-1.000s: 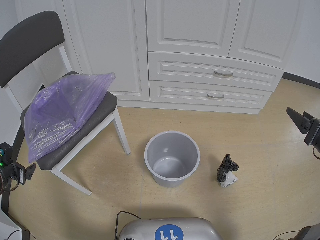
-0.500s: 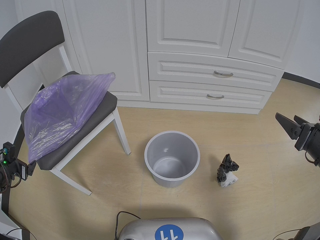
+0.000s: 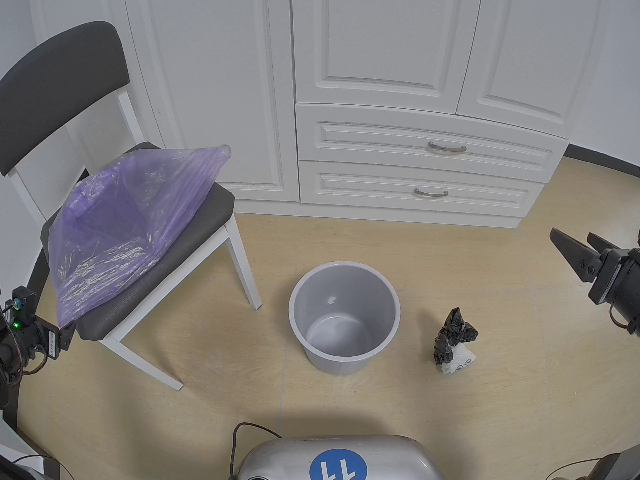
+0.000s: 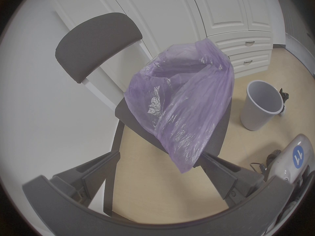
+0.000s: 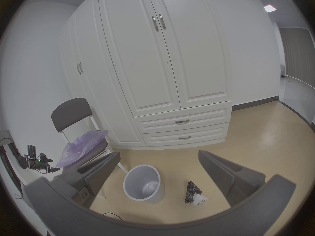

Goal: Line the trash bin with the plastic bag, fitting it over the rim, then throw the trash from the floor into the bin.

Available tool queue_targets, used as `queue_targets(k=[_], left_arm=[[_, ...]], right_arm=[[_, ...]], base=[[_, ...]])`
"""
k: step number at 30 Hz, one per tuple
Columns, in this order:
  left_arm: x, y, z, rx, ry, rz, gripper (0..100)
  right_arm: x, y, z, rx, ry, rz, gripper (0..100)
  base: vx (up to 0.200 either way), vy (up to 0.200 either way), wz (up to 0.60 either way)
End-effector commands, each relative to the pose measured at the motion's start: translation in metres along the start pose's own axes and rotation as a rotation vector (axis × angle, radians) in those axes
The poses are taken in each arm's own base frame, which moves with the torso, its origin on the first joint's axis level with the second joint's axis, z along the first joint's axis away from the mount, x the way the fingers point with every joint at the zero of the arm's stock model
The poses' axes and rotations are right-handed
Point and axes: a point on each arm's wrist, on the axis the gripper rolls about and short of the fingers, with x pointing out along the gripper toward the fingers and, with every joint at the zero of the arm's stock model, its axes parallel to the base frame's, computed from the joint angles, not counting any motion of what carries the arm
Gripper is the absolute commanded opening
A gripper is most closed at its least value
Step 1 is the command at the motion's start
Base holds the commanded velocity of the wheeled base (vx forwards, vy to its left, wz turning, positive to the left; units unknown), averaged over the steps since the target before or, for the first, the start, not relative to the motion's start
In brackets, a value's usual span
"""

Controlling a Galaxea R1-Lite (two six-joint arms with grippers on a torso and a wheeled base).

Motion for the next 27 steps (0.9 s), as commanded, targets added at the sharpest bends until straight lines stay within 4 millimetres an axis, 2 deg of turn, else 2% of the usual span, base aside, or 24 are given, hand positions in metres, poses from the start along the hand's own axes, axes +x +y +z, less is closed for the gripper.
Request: queue_targets(k=[1, 8, 12, 16, 27], left_arm=[[0.0, 0.001, 0.0, -0.009, -0.006, 0.006, 100], [-0.003, 0.002, 0.0, -0.025, -0.018, 0.02, 100], [-0.016, 0.001, 0.002, -0.014, -0.057, 0.031, 100], [-0.02, 0.001, 0.004, -0.011, -0.074, 0.041, 100], [-0.004, 0.002, -0.001, -0.025, -0.017, 0.016, 100]], right_arm=[[-0.001, -0.001, -0.005, -0.007, 0.016, 0.001, 100], [-0.003, 0.002, -0.006, -0.011, 0.023, 0.029, 100], [-0.003, 0.003, -0.006, -0.011, 0.023, 0.031, 100], [-0.003, 0.003, -0.007, -0.012, 0.026, 0.031, 100], [-0.004, 0.004, -0.008, -0.012, 0.029, 0.044, 100]], base=[[0.0, 0.0, 0.0], [0.0, 0.0, 0.0], [0.0, 0.0, 0.0], [0.0, 0.0, 0.0], [0.0, 0.0, 0.0]])
